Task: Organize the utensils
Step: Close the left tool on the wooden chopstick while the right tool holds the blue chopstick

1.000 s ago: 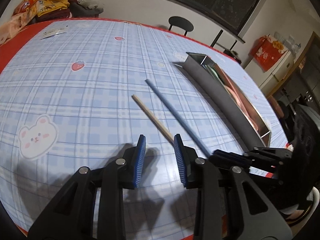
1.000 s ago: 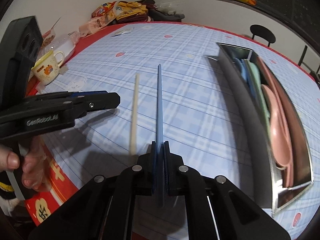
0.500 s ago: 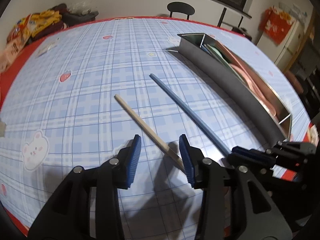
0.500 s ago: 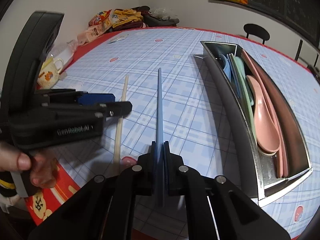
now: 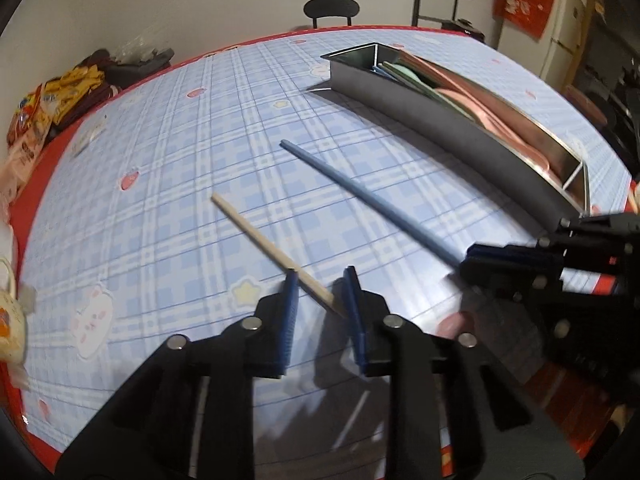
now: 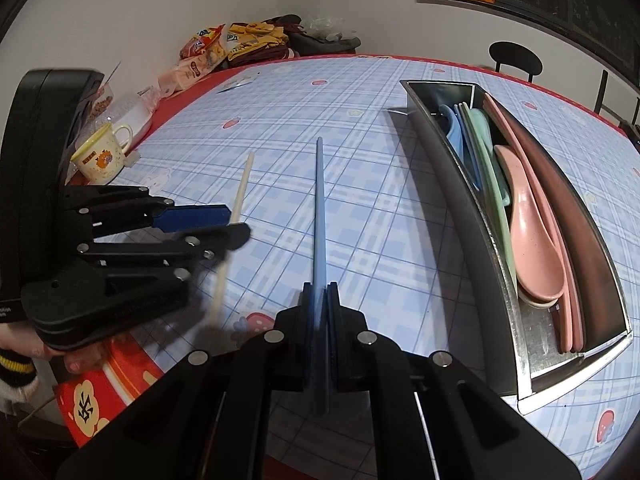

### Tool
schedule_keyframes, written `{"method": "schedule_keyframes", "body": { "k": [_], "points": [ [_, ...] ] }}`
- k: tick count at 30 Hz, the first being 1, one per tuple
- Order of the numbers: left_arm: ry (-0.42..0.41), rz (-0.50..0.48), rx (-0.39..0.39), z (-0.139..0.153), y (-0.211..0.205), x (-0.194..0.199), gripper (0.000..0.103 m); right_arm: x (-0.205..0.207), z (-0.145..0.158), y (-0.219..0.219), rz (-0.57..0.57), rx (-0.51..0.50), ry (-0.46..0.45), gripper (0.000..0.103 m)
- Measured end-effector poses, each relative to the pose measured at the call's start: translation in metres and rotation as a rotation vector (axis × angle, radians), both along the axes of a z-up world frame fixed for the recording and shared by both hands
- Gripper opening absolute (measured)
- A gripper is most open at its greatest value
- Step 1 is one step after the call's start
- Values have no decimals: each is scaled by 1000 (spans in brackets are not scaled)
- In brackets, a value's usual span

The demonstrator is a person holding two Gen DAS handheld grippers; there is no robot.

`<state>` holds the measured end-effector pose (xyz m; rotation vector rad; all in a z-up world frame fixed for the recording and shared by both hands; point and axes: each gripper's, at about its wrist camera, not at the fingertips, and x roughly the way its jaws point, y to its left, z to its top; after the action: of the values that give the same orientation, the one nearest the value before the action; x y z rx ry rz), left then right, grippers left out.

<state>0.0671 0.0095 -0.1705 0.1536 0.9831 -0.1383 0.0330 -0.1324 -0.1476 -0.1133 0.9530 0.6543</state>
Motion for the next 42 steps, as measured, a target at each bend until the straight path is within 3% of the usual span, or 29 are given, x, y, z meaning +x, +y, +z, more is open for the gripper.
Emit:
{"method": "schedule_keyframes", "body": {
  "k": [6,16,27,33,42],
  "points": [
    [8,24,4,0,25,3,16,-1,0,1,1,-9,-5,7],
    [-31,95,-63,-1,47,-4,19,6,1,17,24,-73,-12,8],
    [-85,92,19,-4,34,-10,18,17,0,38,38,-129,-66,8],
    [-103,79,103,-5,23,-11,15,14,-1,39,40,-142,-108,8],
    [-92,79,34,-4,31,-11,14,24,-2,39,36,-102,-72,10]
  ]
}}
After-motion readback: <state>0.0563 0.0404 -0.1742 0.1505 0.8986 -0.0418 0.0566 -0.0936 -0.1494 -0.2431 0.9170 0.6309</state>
